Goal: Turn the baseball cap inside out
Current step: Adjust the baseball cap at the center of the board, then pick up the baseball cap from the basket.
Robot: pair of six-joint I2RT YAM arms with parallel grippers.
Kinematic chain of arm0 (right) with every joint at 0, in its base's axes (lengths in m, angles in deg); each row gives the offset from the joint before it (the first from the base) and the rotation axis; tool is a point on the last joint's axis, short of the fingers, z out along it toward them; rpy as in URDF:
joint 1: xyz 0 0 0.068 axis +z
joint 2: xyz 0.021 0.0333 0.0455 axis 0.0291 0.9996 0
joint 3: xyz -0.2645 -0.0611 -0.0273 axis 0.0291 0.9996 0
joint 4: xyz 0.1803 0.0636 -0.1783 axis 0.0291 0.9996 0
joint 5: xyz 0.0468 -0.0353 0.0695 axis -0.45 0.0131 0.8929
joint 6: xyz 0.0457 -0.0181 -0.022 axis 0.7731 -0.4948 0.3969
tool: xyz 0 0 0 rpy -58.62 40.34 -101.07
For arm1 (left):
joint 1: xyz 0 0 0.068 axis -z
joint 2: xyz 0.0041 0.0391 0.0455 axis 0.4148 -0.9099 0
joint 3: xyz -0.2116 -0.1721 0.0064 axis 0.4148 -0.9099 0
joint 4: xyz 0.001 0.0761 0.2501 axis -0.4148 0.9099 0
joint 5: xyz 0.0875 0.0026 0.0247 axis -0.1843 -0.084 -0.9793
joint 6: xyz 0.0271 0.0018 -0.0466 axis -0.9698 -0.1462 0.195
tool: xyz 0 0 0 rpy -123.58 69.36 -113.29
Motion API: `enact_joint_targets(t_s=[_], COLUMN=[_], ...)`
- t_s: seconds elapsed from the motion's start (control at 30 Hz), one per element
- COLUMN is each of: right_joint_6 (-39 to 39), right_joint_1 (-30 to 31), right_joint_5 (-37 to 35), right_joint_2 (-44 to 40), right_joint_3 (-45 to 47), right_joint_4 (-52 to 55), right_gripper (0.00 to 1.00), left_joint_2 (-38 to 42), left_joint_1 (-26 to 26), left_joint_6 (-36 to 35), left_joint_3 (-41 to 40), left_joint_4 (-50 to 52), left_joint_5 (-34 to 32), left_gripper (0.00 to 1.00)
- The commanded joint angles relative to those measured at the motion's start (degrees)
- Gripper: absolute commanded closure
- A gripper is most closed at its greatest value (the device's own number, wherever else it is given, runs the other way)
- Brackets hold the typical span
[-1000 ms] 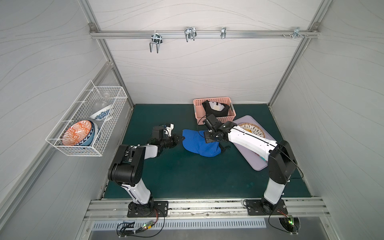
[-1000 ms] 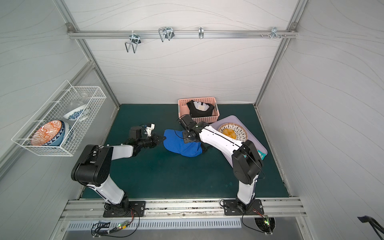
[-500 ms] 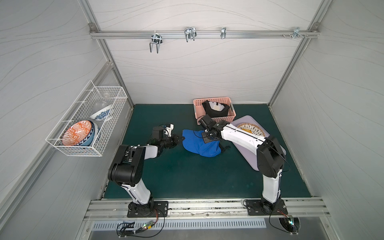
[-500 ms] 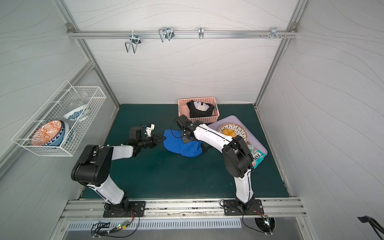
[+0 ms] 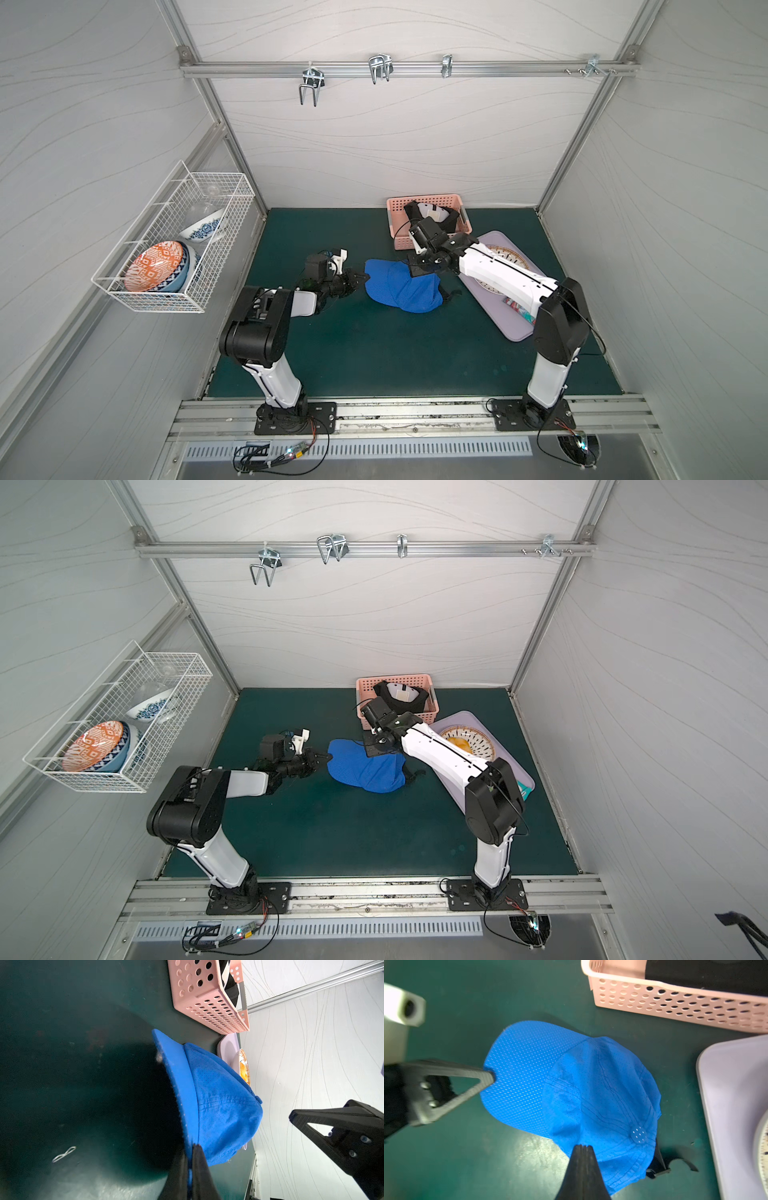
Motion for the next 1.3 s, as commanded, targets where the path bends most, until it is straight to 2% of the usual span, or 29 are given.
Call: enact_joint_targets(t_s=[0.0, 0.07, 0.17, 0.33, 0.47, 0.5, 0.6, 0.67, 0.7, 0.73, 0.83, 0.87, 1.07, 1.17, 1.27], right_joint_6=[3.72, 3.35, 2.98, 5.27, 7.23, 7.37, 7.12, 6.81, 6.55, 6.23, 5.43, 5.24, 3.26, 1.82, 0.46], right_joint_1=[-2.81, -3.38, -4.09, -8.24, -13.06, -14.11, -16.76, -18.21, -18.52, -18.84, -19.29, -19.38, -21.28, -24.02, -25.81], right_joint_5=[6.4, 6.67, 4.88, 6.69, 9.34, 9.69, 10.76, 11.43, 11.58, 11.67, 11.84, 11.58, 9.39, 10.89, 12.5], right_joint_2=[-2.38, -3.72, -6.21, -14.55, -20.13, -21.0, -23.23, -24.18, -24.45, -24.75, -26.21, -27.19, -32.92, -30.35, -23.05], right_joint_3=[3.03, 3.76, 5.29, 16.23, 23.97, 25.37, 28.24, 29.15, 29.31, 29.41, 29.53, 29.57, 28.76, 24.93, 19.12], right_joint_4=[-3.26, -3.85, -3.49, -7.4, -8.83, -8.77, -8.62, -8.45, -8.3, -8.19, -8.5, -8.67, -12.42, -14.21, -15.71], right_gripper=[1.0, 1.0, 0.71, 0.42, 0.37, 0.36, 0.36, 0.35, 0.33, 0.32, 0.26, 0.24, 0.1, 0.07, 0.06], left_joint_2=[-2.57, -3.21, -4.68, -9.6, -12.81, -12.83, -11.35, -9.67, -8.94, -7.89, -4.38, -3.11, 10.01, 16.46, 22.22], left_joint_1=[-0.28, -0.3, -0.3, -0.34, -0.77, -0.91, -1.53, -2.11, -2.42, -2.83, -3.96, -4.15, -4.18, -4.15, -2.73], left_joint_6=[1.38, 1.6, 1.83, 1.7, -0.04, -1.1, -5.6, -8.48, -9.81, -10.98, -14.49, -16.0, -27.57, -30.05, -30.96], left_joint_3=[-0.51, -0.19, 0.96, 5.84, 9.59, 10.24, 11.34, 11.52, 11.45, 11.4, 11.01, 10.89, 10.68, 9.35, 7.93], left_joint_4=[-2.36, -3.34, -4.48, -5.14, -3.37, -2.2, 3.43, 6.42, 9.31, 11.25, 15.97, 17.96, 29.84, 31.89, 33.22], left_joint_5=[-2.06, -2.13, -2.57, -2.86, -2.31, -2.51, -3.8, -5.02, -5.9, -6.83, -9.41, -10.7, -17.4, -16.86, -16.04], left_gripper=[1.0, 1.0, 1.0, 1.0, 1.0, 0.95, 0.64, 0.47, 0.41, 0.29, 0.04, 0.0, 0.0, 0.0, 0.0])
